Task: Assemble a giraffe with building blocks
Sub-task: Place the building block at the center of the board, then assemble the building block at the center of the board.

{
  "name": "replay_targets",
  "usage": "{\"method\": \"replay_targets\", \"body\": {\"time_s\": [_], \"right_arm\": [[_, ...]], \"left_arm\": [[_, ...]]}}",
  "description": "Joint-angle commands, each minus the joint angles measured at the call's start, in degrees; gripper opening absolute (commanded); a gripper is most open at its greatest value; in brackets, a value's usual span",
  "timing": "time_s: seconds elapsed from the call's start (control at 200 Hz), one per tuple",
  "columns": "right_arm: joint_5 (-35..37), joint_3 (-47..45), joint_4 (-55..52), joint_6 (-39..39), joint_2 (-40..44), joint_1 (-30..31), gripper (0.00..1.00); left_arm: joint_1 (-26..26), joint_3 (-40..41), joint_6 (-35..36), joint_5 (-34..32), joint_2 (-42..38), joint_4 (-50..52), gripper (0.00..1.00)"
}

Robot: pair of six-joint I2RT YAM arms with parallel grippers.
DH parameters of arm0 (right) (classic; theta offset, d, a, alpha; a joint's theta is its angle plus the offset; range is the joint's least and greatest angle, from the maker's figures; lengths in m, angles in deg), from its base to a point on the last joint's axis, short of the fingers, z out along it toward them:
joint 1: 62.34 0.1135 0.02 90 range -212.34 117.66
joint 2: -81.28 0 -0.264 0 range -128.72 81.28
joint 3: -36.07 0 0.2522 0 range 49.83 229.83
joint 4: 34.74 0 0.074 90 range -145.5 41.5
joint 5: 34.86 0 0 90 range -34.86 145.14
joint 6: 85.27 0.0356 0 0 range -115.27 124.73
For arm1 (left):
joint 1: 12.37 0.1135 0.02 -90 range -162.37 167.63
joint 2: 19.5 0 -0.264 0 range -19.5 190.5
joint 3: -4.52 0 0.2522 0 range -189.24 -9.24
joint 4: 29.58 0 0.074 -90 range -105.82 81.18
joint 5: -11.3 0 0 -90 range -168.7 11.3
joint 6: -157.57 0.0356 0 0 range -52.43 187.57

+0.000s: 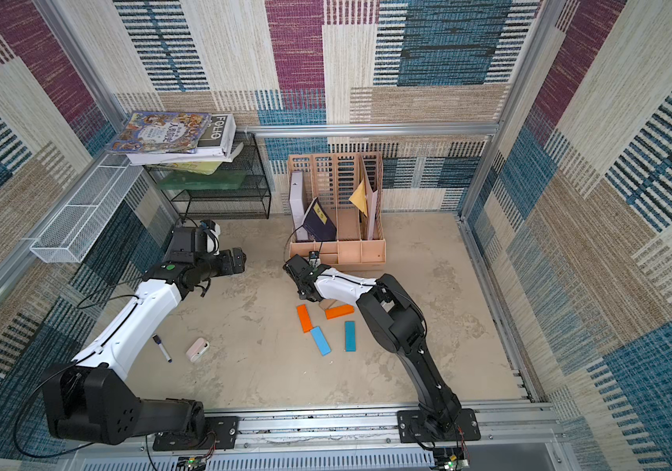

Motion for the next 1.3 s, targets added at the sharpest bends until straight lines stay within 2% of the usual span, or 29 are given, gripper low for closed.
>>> {"method": "replay_targets", "body": {"time_s": [0.0, 0.23, 0.496, 0.606, 0.671, 0.696, 0.791, 0.801, 0.831, 0.956, 1.117, 1.157, 1.297], "right_arm": [[0.67, -1.43, -6.44, 0.7, -1.32, -0.19, 0.58], [0.76, -1.79, -4.83, 0.02, -0.03, -0.88, 0.6], [0.15, -1.44, -3.43, -2.55, 0.25, -1.7, 0.69], [-0.56, -1.43, -2.22, -4.66, 0.39, -1.67, 0.79], [-0.32, -1.51, -1.73, -5.97, 0.89, -1.36, 0.87], [0.1, -1.45, -1.66, -6.25, 1.16, -1.15, 0.94], [2.07, -1.63, -2.24, -7.28, 3.19, -0.15, 0.96], [2.34, -1.63, -2.48, -7.29, 3.5, -0.03, 0.99], [3.19, -1.82, -2.76, -7.37, 4.48, 0.49, 0.96], [6.62, -3.8, -5.3, -6.06, 8.57, 2.54, 0.96], [2.95, -7.52, -6.74, -2.22, 12.02, 2.2, 0.96], [2.58, -7.99, -6.92, -1.26, 12.2, 2.1, 1.0], [0.61, -8.33, -7.01, 2.07, 12.21, 1.23, 0.95]], "left_arm": [[0.05, -0.17, -0.27, 0.85, 0.12, -0.34, 0.99], [0.05, -0.33, -0.16, 0.84, 0.33, -0.25, 0.99], [0.05, -0.36, -0.16, 0.64, 0.47, -0.24, 0.99], [0.05, -0.32, -0.07, 0.6, 0.5, -0.25, 0.99], [0.05, -0.29, 0.0, 0.54, 0.6, -0.25, 0.99], [0.05, -0.34, 0.01, 0.44, 0.58, -0.25, 0.99], [0.05, -0.3, 0.01, 0.33, 0.58, -0.17, 0.99], [0.05, -0.27, 0.01, 0.29, 0.63, -0.18, 0.99], [0.05, -0.3, 0.01, 0.3, 0.62, -0.16, 0.99], [0.05, -0.3, 0.01, 0.33, 0.32, -0.07, 0.99], [0.05, -0.21, -0.16, 0.67, 0.01, -0.24, 0.99], [0.07, -0.2, -0.16, 0.9, -0.03, -0.27, 0.99], [0.05, -0.17, -0.29, 1.08, -0.21, -0.25, 0.99]]}}
